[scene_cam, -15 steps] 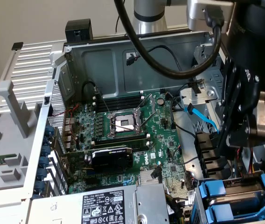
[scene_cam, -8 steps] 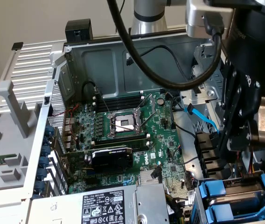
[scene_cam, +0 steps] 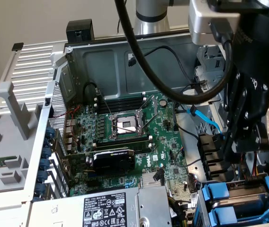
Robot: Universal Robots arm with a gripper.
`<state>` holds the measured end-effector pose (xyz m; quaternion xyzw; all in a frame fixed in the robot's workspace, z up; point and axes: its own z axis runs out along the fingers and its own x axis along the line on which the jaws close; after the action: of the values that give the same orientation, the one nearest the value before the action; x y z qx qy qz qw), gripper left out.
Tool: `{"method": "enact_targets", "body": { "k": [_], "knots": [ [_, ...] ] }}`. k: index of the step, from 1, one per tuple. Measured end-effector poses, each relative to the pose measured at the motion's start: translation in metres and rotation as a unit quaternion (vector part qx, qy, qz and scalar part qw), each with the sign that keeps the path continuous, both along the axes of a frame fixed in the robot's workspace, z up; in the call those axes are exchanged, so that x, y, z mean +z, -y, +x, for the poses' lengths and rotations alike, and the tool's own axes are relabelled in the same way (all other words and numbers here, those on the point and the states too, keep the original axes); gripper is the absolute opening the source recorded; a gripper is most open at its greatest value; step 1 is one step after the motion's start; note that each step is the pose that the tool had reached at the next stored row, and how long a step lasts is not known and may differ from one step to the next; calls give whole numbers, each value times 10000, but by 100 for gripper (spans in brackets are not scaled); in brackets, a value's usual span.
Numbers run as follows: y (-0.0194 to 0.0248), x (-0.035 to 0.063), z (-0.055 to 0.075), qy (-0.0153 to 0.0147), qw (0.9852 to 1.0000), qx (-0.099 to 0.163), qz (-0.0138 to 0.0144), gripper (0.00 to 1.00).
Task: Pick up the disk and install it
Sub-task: 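Insert the second disk wire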
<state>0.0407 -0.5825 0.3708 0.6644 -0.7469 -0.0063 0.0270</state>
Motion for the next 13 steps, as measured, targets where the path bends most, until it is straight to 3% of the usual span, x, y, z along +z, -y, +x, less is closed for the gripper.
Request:
{"method": "enact_targets", "body": {
  "k": [2, 3, 5, 8, 13],
  "knots": [
    [22, -2, 1, 0, 9999, 5, 106, 16],
    [40, -4, 0, 0, 9999, 6, 143, 16],
    [79, -7, 1, 0, 9998, 8, 182, 16],
    [119, -14, 1, 0, 9998, 13, 194, 16],
    [129, -22, 8, -2, 9997, 163, 196, 16]
  ]
}}
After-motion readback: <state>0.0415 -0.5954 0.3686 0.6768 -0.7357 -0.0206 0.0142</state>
